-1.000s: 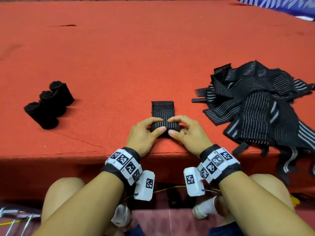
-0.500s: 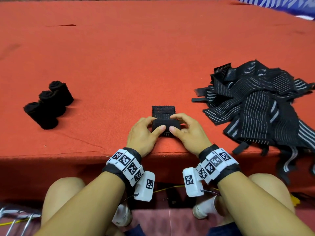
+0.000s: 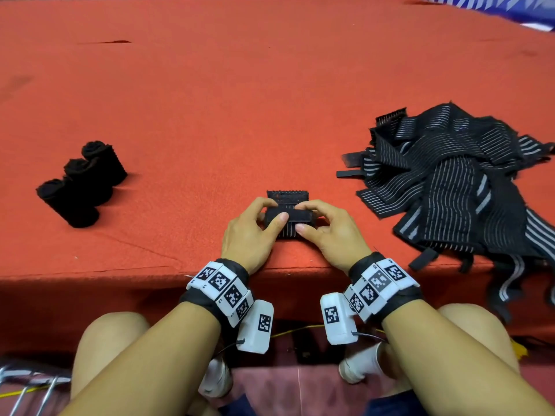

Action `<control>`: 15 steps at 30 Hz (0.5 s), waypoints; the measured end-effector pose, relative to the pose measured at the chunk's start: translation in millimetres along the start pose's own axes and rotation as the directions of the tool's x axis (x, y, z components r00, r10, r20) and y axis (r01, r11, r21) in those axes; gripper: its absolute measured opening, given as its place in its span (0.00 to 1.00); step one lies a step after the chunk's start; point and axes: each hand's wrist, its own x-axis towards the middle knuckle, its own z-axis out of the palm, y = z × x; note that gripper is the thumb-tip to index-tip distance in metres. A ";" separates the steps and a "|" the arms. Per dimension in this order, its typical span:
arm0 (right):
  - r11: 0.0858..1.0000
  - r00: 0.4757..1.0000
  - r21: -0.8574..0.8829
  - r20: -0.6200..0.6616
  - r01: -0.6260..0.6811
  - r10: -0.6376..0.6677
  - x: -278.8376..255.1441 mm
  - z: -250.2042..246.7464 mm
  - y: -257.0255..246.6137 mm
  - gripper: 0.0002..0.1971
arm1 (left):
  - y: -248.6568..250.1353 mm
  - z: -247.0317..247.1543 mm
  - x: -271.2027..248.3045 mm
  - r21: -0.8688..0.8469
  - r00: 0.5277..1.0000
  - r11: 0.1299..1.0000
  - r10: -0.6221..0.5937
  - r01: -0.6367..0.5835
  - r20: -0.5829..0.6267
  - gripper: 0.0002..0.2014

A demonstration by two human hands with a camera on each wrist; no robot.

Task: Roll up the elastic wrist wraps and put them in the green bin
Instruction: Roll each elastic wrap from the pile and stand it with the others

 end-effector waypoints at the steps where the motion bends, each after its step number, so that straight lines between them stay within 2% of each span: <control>1: 1.000 1.000 -0.018 -0.011 -0.011 0.011 0.5 0.4 -0.9 0.13 | -0.3 -0.6 -1.0 -0.002 1.000 1.000 0.025 -0.025 0.017 0.14; 3: 0.998 1.000 -0.054 -0.020 -0.021 0.020 1.2 -0.1 -2.2 0.10 | -2.1 -2.4 -2.7 -0.008 0.996 0.997 0.072 -0.072 0.056 0.19; 6: 0.995 1.000 -0.102 -0.017 -0.017 0.016 1.6 0.1 -3.0 0.06 | -5.2 -3.8 -2.6 -0.046 0.993 0.995 0.095 -0.091 0.074 0.17; 8: 0.995 1.000 -0.097 -0.002 0.014 -0.014 -1.4 0.7 -3.5 0.12 | -6.2 -3.0 -0.7 -0.060 0.996 0.996 0.065 -0.061 0.055 0.13; 11: 0.998 0.997 0.012 0.048 0.064 -0.065 -6.4 -1.2 -3.1 0.28 | -5.1 -0.7 1.3 -0.041 0.999 0.999 0.017 -0.016 0.030 0.11; 13: 0.997 0.996 0.011 0.058 0.070 -0.071 -7.1 -3.5 -3.8 0.28 | -3.9 -0.6 1.3 -0.043 1.000 0.999 0.003 -0.002 0.025 0.11; 15: 0.998 0.998 -0.021 0.029 0.061 -0.060 -5.0 -4.0 -3.6 0.22 | -3.5 -1.7 0.3 -0.055 0.999 0.998 0.009 -0.007 0.033 0.13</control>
